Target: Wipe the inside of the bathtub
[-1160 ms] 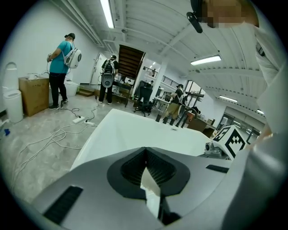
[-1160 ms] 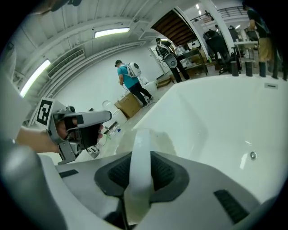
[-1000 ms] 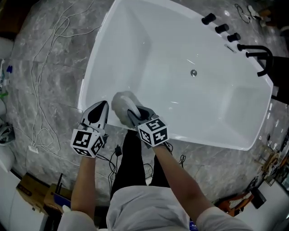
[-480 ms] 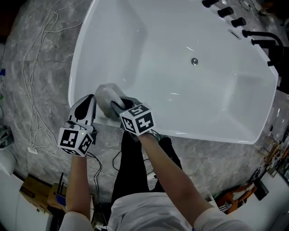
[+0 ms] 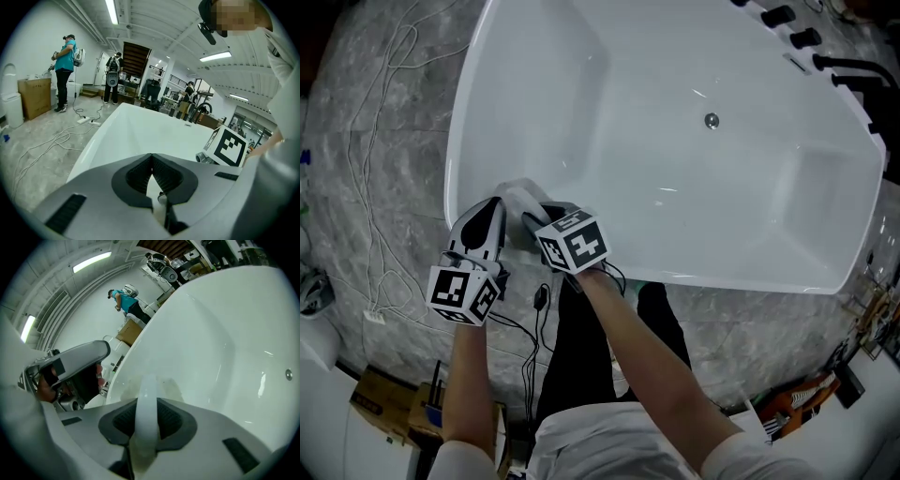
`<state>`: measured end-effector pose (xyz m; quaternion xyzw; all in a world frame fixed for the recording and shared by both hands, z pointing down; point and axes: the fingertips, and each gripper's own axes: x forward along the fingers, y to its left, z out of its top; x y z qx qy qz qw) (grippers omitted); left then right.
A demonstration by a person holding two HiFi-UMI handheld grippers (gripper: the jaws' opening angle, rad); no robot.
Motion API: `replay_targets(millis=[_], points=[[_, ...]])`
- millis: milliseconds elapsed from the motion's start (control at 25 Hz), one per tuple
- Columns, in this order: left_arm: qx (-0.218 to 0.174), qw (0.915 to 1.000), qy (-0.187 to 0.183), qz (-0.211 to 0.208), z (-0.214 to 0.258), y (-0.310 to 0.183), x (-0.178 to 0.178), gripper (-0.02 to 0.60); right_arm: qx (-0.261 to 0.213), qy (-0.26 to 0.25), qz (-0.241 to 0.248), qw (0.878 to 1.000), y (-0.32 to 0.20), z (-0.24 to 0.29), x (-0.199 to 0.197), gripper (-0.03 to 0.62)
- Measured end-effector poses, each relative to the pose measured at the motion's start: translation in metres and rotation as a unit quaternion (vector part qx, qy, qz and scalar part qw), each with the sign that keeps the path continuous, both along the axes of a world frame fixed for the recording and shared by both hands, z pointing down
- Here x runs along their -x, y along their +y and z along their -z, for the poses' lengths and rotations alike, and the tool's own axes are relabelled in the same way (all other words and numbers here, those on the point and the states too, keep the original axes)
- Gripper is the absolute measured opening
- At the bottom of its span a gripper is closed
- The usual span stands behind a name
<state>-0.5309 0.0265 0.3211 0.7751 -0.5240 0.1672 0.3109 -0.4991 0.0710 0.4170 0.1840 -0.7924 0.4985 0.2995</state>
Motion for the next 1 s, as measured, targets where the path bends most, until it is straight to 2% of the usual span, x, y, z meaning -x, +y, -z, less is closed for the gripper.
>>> replay_targets(millis=[440,640,880,1000], points=[[0.006,0.9999,0.009,-0.012,-0.012,-0.010,0.010,0.012,0.072,0.018,0.025,0.997,-0.001,-0.015,0.023,0.097],[0.006,0.9998,0.009,-0.019,-0.013,-0.014,0.007,0.012,0.073,0.044,0.075,0.994,0.007,-0.019,0.026,0.094],[0.005,0.9996,0.011,-0.024,-0.020,-0.020,-0.011,0.012,0.075,0.061,0.114,0.989,0.008,-0.035,0.001,0.094],[0.004,0.9997,0.010,-0.024,-0.022,-0.020,-0.027,0.012,0.082,0.064,0.109,0.989,0.010,-0.042,-0.022,0.094]])
